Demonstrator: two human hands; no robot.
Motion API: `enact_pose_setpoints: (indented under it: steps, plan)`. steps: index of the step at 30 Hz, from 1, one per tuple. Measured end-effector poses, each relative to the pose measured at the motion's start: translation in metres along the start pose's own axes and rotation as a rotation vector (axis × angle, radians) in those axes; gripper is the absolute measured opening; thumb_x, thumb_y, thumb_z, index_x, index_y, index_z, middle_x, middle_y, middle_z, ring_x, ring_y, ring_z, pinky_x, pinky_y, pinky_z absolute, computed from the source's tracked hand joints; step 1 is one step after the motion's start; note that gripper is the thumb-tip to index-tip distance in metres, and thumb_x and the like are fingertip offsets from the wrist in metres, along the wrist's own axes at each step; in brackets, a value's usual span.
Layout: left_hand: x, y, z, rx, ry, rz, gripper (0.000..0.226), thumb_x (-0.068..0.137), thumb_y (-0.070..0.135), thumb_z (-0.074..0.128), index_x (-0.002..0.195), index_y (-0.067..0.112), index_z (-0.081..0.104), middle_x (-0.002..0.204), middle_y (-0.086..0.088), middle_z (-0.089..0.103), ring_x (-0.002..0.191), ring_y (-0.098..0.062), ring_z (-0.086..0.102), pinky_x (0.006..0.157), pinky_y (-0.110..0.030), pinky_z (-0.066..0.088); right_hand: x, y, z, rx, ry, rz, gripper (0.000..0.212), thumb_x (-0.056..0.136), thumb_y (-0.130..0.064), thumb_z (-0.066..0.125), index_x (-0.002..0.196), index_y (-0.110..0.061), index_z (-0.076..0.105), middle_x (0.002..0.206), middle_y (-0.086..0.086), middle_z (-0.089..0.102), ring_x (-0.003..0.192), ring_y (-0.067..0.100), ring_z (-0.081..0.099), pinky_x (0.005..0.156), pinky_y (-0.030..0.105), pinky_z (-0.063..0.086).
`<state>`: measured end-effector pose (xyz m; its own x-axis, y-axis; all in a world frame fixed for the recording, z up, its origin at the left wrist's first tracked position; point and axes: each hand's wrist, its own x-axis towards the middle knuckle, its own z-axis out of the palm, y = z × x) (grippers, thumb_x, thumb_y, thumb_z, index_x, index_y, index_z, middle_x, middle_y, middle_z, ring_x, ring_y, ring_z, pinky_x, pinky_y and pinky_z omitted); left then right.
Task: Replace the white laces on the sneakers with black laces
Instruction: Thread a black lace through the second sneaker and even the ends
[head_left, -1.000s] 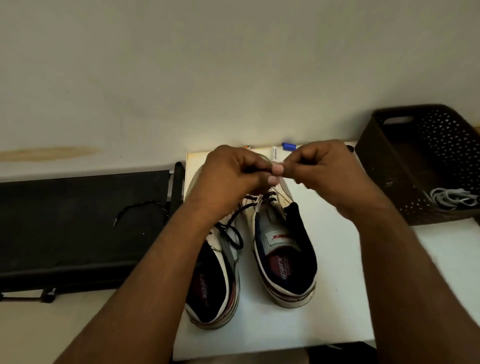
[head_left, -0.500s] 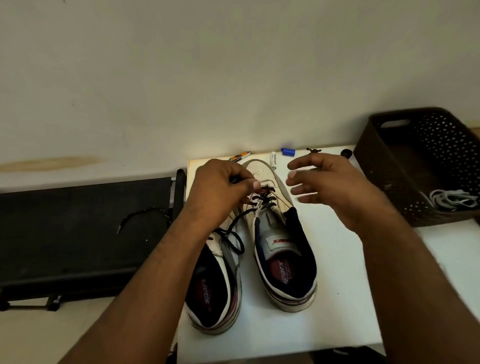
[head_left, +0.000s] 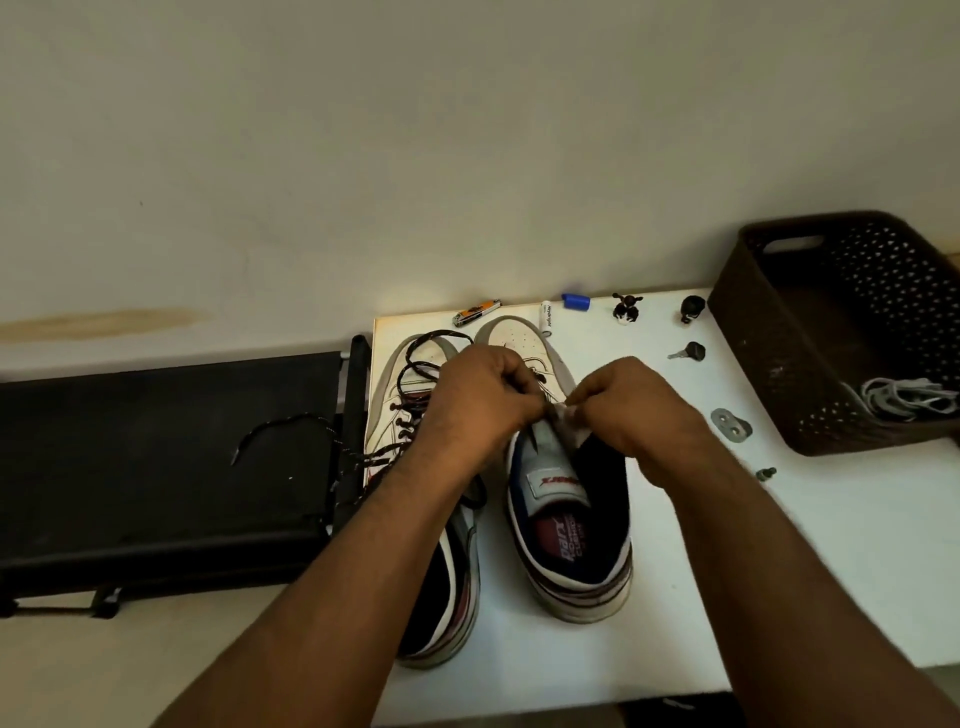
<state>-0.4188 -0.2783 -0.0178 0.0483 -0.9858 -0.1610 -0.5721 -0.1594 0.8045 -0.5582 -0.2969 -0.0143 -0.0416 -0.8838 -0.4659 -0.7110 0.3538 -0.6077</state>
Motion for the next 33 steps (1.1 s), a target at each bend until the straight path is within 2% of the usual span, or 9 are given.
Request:
enact_pose_setpoints:
  steps: [2,5,11,19,25,28,30,33]
  plan:
    - [-0.001,0.001,0.002,0.028,0.002,-0.012,0.014,0.071,0.002,0.071,0.066,0.014,0.069,0.069,0.007,0.066,0.063,-0.004,0.061,0.061,-0.020,0.051,-0.002,0.004,-0.006,0.159,-0.044,0.062,0.007,0.083,-0.006,0.069,0.086,-0.010,0.074,0.090,0.012,0.069,0.087,0.026,0.065,0.080,0.038,0.054]
    - [-0.002,0.006,0.006,0.105,0.012,-0.018,0.018,0.072,0.003,0.071,0.062,0.017,0.065,0.068,0.008,0.064,0.067,-0.006,0.062,0.064,-0.023,0.052,-0.001,0.007,-0.008,0.246,-0.085,0.094,0.010,0.085,-0.002,0.066,0.086,-0.009,0.073,0.091,0.013,0.069,0.090,0.028,0.065,0.078,0.038,0.055]
    - [-0.003,0.004,0.009,0.130,0.000,-0.013,0.019,0.072,0.001,0.070,0.064,0.017,0.064,0.067,0.008,0.064,0.067,-0.006,0.062,0.063,-0.020,0.050,0.000,0.006,-0.007,0.275,-0.098,0.077,0.013,0.085,-0.001,0.066,0.083,-0.012,0.071,0.093,0.013,0.069,0.091,0.028,0.065,0.076,0.037,0.055]
    - [-0.003,-0.002,0.017,0.040,0.071,-0.015,0.016,0.071,-0.003,0.069,0.064,0.011,0.068,0.063,0.009,0.064,0.061,-0.004,0.061,0.057,-0.015,0.047,0.000,0.005,-0.008,0.267,-0.078,0.080,0.016,0.084,0.000,0.067,0.077,-0.014,0.069,0.093,0.012,0.067,0.085,0.025,0.063,0.061,0.027,0.050]
    - [0.000,0.000,0.017,0.099,0.013,-0.018,0.023,0.072,0.003,0.072,0.060,0.021,0.066,0.063,0.011,0.064,0.065,-0.008,0.063,0.066,-0.026,0.055,0.000,0.001,-0.009,0.275,-0.103,0.098,0.011,0.086,-0.008,0.067,0.096,-0.005,0.071,0.094,0.014,0.068,0.080,0.024,0.063,0.059,0.026,0.051]
    - [0.000,-0.002,0.020,0.103,0.019,-0.023,0.020,0.072,0.005,0.074,0.063,0.022,0.068,0.066,0.010,0.066,0.067,-0.009,0.065,0.071,-0.031,0.057,0.000,0.004,-0.018,0.422,-0.184,0.182,0.016,0.092,-0.016,0.059,0.101,-0.005,0.067,0.090,0.012,0.069,0.072,0.020,0.065,0.056,0.026,0.051]
    - [-0.001,-0.002,0.022,0.116,0.041,-0.011,0.017,0.071,0.007,0.075,0.066,0.022,0.068,0.069,0.009,0.066,0.068,-0.008,0.064,0.071,-0.032,0.056,0.000,0.008,-0.021,0.496,-0.240,0.211,0.018,0.094,-0.015,0.056,0.101,-0.004,0.068,0.090,0.013,0.070,0.072,0.020,0.066,0.060,0.029,0.054]
    - [0.001,-0.004,0.020,0.204,0.082,0.039,0.016,0.069,0.010,0.077,0.068,0.022,0.067,0.087,0.007,0.062,0.073,-0.005,0.057,0.062,-0.018,0.046,-0.001,0.008,-0.019,0.486,-0.267,0.204,0.012,0.090,-0.007,0.058,0.092,-0.007,0.070,0.085,0.011,0.068,0.073,0.019,0.063,0.058,0.029,0.052]
